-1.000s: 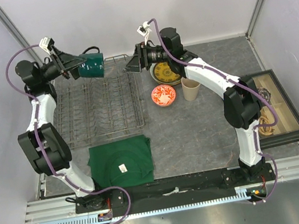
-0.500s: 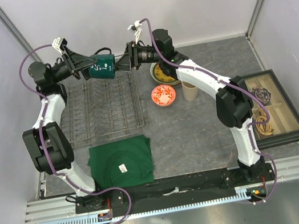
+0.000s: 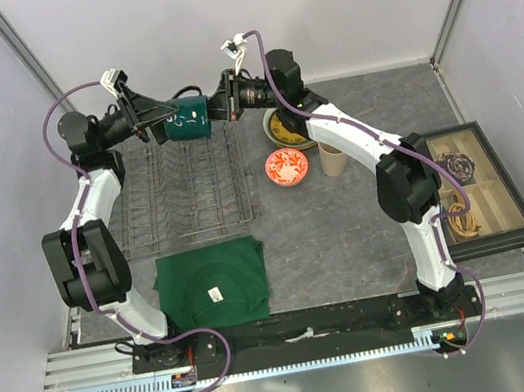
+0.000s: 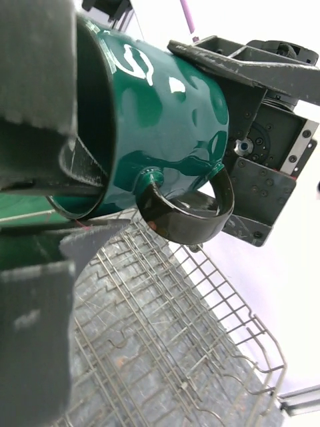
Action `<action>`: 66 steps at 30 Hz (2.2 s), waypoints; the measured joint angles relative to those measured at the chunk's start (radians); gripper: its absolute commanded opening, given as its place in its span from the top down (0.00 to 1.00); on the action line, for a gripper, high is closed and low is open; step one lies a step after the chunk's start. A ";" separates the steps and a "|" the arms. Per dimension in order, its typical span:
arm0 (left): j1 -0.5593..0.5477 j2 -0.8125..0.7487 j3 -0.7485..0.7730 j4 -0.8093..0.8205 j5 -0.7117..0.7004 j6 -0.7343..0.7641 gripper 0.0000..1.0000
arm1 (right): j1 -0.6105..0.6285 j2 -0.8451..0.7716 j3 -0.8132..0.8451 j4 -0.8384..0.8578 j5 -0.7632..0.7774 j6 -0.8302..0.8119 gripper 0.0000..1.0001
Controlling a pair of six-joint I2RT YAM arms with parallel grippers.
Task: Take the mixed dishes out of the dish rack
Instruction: Place the cup at the center of the board.
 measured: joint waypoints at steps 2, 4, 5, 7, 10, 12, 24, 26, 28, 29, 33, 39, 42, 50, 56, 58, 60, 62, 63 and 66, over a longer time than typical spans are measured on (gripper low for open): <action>0.000 -0.007 -0.009 -0.010 -0.008 -0.023 0.98 | 0.000 0.003 0.000 0.016 -0.003 -0.014 0.95; 0.001 -0.013 -0.016 -0.017 -0.012 -0.042 0.98 | -0.002 0.007 0.000 0.027 -0.016 -0.024 1.00; 0.002 -0.015 -0.019 -0.019 -0.014 -0.049 0.98 | -0.002 0.009 0.000 0.032 -0.023 -0.029 1.00; 0.002 -0.016 -0.025 -0.020 -0.018 -0.060 0.89 | -0.003 0.009 0.000 0.034 -0.030 -0.030 1.00; 0.002 -0.019 -0.030 -0.020 -0.018 -0.060 0.62 | -0.003 0.010 0.000 0.033 -0.037 -0.028 1.00; 0.002 -0.019 -0.030 -0.020 -0.017 -0.060 0.51 | -0.004 0.010 0.000 0.033 -0.040 -0.027 1.00; 0.012 -0.036 -0.037 -0.073 -0.018 -0.032 0.12 | -0.012 0.010 0.000 0.032 -0.052 -0.014 1.00; 0.014 -0.039 -0.038 -0.081 -0.018 -0.028 0.07 | -0.013 0.009 0.000 0.031 -0.052 -0.011 1.00; 0.016 -0.043 -0.039 -0.092 -0.017 -0.019 0.04 | -0.013 0.009 0.000 0.031 -0.056 -0.010 1.00; 0.016 -0.045 -0.040 -0.096 -0.017 -0.015 0.03 | -0.013 0.009 0.000 0.031 -0.056 -0.007 1.00; 0.028 -0.051 -0.042 -0.114 -0.017 0.032 0.01 | -0.018 0.009 0.000 0.029 -0.072 0.018 1.00; 0.045 -0.058 -0.051 -0.123 -0.009 0.097 0.01 | -0.043 0.009 0.000 0.027 -0.071 0.068 1.00; 0.046 -0.058 -0.058 -0.132 -0.006 0.113 0.01 | -0.055 0.009 -0.001 0.038 -0.071 0.097 1.00; 0.060 -0.059 -0.060 -0.141 0.005 0.134 0.01 | -0.074 0.009 -0.010 0.047 -0.086 0.112 1.00; 0.097 -0.060 -0.059 -0.224 0.017 0.226 0.01 | -0.115 -0.008 -0.010 -0.131 -0.080 -0.025 1.00; 0.106 -0.061 -0.054 -0.310 0.016 0.311 0.01 | -0.142 -0.026 -0.010 -0.238 -0.054 -0.111 1.00; 0.113 -0.062 -0.036 -0.446 0.013 0.426 0.01 | -0.162 -0.043 -0.009 -0.357 -0.018 -0.211 1.00; 0.117 -0.062 0.002 -0.614 -0.005 0.567 0.01 | -0.183 -0.063 -0.006 -0.446 0.018 -0.285 1.00; 0.118 -0.062 0.025 -0.693 -0.018 0.638 0.01 | -0.192 -0.074 -0.006 -0.505 0.045 -0.333 1.00; 0.121 -0.063 0.098 -0.909 -0.054 0.848 0.01 | -0.205 -0.111 -0.006 -0.675 0.133 -0.484 1.00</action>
